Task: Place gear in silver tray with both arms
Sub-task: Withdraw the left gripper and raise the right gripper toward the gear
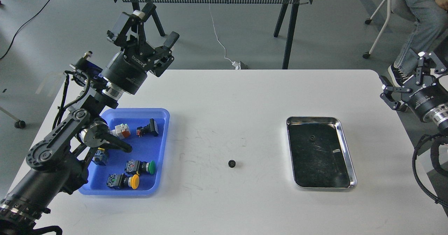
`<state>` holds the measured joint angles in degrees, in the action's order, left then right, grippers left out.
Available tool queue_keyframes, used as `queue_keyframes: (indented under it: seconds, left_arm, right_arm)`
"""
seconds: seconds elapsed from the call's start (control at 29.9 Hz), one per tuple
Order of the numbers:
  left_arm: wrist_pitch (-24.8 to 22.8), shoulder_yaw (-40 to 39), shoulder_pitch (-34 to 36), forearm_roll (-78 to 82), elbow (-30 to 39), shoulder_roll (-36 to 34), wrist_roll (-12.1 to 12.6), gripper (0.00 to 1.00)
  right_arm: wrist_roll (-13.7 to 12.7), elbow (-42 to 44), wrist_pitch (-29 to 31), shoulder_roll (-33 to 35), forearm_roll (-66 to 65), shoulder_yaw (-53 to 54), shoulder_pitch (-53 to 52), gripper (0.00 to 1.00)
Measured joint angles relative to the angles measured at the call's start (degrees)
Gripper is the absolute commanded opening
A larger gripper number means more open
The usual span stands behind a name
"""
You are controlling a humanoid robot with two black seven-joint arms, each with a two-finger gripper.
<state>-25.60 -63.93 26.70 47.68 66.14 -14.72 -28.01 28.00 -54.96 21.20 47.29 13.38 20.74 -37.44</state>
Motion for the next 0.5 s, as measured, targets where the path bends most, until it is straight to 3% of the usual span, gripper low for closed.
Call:
queue_keyframes:
  seconds: [0.2, 0.37, 0.5]
  left_arm:
    - [-0.21, -3.7, -1.4, -1.97, -0.95, 1.1, 0.0, 1.0]
    - [-0.97, -5.45, -1.36, -6.71, -1.03, 1.11, 0.11, 1.0]
    - [-2.2, -7.87, -1.32, -8.65, -1.03, 1.24, 2.08, 1.0]
  right_arm:
    - [0.0, 0.48, 0.16, -0.57, -4.08, -0.19, -6.03, 0.99]
    - [0.0, 0.42, -0.6, -5.37, -9.04, -1.19, -12.0, 0.99]
    - [0.0, 0.34, -0.92, -7.07, -15.09, -8.67, -20.07, 0.99]
